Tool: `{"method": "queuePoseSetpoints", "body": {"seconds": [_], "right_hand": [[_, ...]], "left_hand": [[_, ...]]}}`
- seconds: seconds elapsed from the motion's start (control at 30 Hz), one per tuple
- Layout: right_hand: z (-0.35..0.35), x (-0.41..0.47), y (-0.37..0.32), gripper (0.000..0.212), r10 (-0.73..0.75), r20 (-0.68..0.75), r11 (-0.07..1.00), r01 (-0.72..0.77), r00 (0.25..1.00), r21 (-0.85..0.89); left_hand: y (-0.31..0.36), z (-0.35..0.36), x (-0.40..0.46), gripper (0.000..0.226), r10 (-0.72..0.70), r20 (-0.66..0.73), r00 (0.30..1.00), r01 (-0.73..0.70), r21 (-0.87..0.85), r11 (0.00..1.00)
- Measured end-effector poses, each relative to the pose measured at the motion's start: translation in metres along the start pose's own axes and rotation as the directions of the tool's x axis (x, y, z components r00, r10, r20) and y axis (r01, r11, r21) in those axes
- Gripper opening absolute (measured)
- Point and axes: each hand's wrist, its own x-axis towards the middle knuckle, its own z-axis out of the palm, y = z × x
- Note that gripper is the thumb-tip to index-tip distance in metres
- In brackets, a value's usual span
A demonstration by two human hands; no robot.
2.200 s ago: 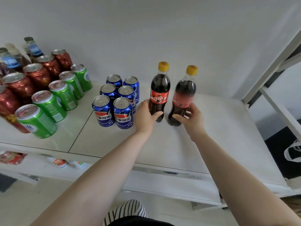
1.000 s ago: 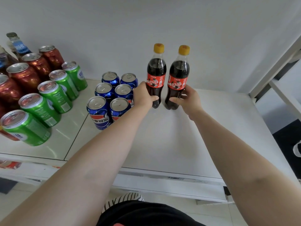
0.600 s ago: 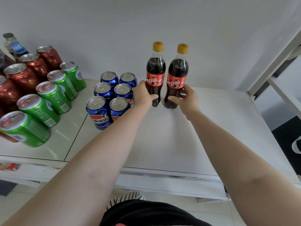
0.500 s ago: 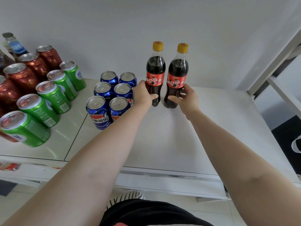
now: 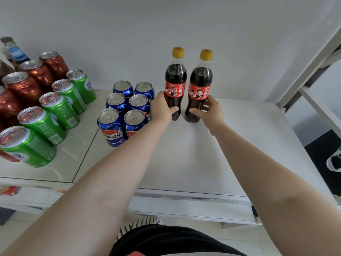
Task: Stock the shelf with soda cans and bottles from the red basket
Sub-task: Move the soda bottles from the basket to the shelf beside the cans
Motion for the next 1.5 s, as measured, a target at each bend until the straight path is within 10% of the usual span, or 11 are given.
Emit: {"method": "queuePoseSetpoints", "body": {"seconds": [0.53,0.77,1.17,1.5], "right_hand": [[-0.012,-0.049,0.003,0.080,0.089,0.020,0.985,-0.085,0.996,-0.149],[-0.017,-0.127,-0.007,0.059,-0.073,0.222,0.896,0.161,0.972,-0.413],[0.083,-0.266,-0.042,0.048,-0.312,0.530,0.764,0.540,0.789,-0.353],[0.239,-0.460,-0.057,0.052,-0.183,0.813,0.634,0.698,0.553,-0.333]], "left_hand": [[-0.002,-0.009,-0.039,0.050,-0.081,0.131,0.988,0.070,0.092,0.993],[-0.012,-0.033,-0.126,0.056,0.035,0.235,0.971,-0.065,0.118,0.991],[-0.118,-0.128,-0.279,0.048,0.001,0.036,0.999,-0.012,0.290,0.957],[-0.271,-0.250,-0.482,0.052,-0.369,-0.052,0.928,0.364,0.348,0.864]]}}
